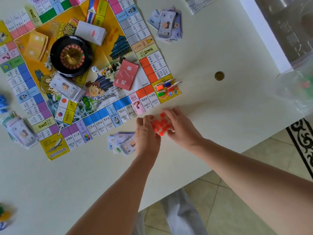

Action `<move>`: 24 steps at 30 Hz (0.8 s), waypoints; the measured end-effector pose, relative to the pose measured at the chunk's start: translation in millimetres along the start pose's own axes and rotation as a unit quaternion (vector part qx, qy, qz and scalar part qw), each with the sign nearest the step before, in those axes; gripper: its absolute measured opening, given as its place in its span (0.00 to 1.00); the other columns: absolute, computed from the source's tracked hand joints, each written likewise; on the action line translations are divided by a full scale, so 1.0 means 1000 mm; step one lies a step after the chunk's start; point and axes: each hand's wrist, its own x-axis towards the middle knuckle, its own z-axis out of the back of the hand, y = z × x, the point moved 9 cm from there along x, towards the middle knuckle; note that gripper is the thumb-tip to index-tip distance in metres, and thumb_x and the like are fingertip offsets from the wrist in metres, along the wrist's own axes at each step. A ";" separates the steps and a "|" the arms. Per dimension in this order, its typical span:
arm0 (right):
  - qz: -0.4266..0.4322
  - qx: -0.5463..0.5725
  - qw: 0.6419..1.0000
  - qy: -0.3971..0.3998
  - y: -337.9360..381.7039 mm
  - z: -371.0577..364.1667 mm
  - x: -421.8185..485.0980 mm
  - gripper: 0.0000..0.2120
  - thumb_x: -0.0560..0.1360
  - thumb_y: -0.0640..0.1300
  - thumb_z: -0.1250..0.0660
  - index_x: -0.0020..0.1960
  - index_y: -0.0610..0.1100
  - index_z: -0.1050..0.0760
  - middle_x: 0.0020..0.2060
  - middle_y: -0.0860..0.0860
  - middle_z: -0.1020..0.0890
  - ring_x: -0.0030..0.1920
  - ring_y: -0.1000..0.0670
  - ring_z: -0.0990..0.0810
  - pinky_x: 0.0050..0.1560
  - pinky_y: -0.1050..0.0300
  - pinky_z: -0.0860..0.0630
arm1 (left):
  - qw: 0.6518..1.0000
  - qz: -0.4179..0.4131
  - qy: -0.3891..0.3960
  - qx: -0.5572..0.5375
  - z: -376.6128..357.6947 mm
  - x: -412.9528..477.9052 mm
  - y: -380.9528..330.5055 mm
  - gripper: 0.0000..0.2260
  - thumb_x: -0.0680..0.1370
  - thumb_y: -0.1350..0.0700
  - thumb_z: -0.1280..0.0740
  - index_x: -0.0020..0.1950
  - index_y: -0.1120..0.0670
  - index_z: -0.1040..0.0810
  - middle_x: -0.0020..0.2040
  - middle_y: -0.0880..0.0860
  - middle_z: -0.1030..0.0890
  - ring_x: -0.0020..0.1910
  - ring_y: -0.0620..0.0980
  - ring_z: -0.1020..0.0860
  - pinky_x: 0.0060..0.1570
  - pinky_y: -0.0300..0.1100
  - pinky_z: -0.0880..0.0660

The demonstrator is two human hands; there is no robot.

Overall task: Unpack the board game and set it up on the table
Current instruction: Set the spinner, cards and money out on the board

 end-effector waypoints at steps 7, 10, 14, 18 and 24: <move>0.013 0.017 1.000 0.011 0.004 -0.005 -0.002 0.17 0.68 0.32 0.31 0.56 0.41 0.25 0.50 0.45 0.27 0.41 0.45 0.22 0.44 0.48 0.23 | 0.999 -0.030 0.022 0.003 -0.004 -0.002 -0.004 0.19 0.71 0.67 0.30 0.60 0.57 0.25 0.54 0.55 0.28 0.46 0.54 0.23 0.47 0.47 0.23; 0.018 0.014 1.000 0.004 0.005 0.000 -0.005 0.20 0.68 0.33 0.31 0.58 0.41 0.26 0.52 0.45 0.26 0.42 0.46 0.22 0.43 0.53 0.24 | 1.000 -0.024 0.016 -0.013 -0.003 -0.005 0.001 0.22 0.71 0.67 0.30 0.63 0.56 0.26 0.57 0.55 0.29 0.47 0.54 0.22 0.47 0.49 0.23; 0.036 -0.016 0.999 -0.032 0.012 0.014 -0.009 0.19 0.69 0.35 0.29 0.59 0.40 0.26 0.52 0.46 0.25 0.39 0.54 0.26 0.40 0.55 0.23 | 0.999 -0.021 -0.008 -0.025 0.013 -0.010 0.012 0.19 0.72 0.65 0.32 0.61 0.54 0.25 0.56 0.53 0.28 0.44 0.52 0.22 0.42 0.49 0.23; 0.060 -0.036 0.997 -0.024 0.045 0.013 -0.005 0.10 0.73 0.36 0.32 0.53 0.41 0.23 0.49 0.49 0.21 0.40 0.56 0.24 0.41 0.62 0.25 | 0.997 -0.014 -0.050 -0.050 0.044 -0.020 0.035 0.06 0.75 0.61 0.34 0.49 0.52 0.20 0.50 0.51 0.26 0.41 0.51 0.24 0.37 0.42 0.29; 0.108 -0.036 0.993 0.042 0.144 -0.041 0.011 0.07 0.75 0.36 0.37 0.49 0.43 0.21 0.47 0.50 0.17 0.44 0.50 0.19 0.44 0.52 0.22 | 0.992 0.019 -0.102 -0.066 0.110 -0.043 0.111 0.04 0.75 0.61 0.34 0.45 0.54 0.20 0.44 0.51 0.25 0.37 0.53 0.24 0.37 0.43 0.28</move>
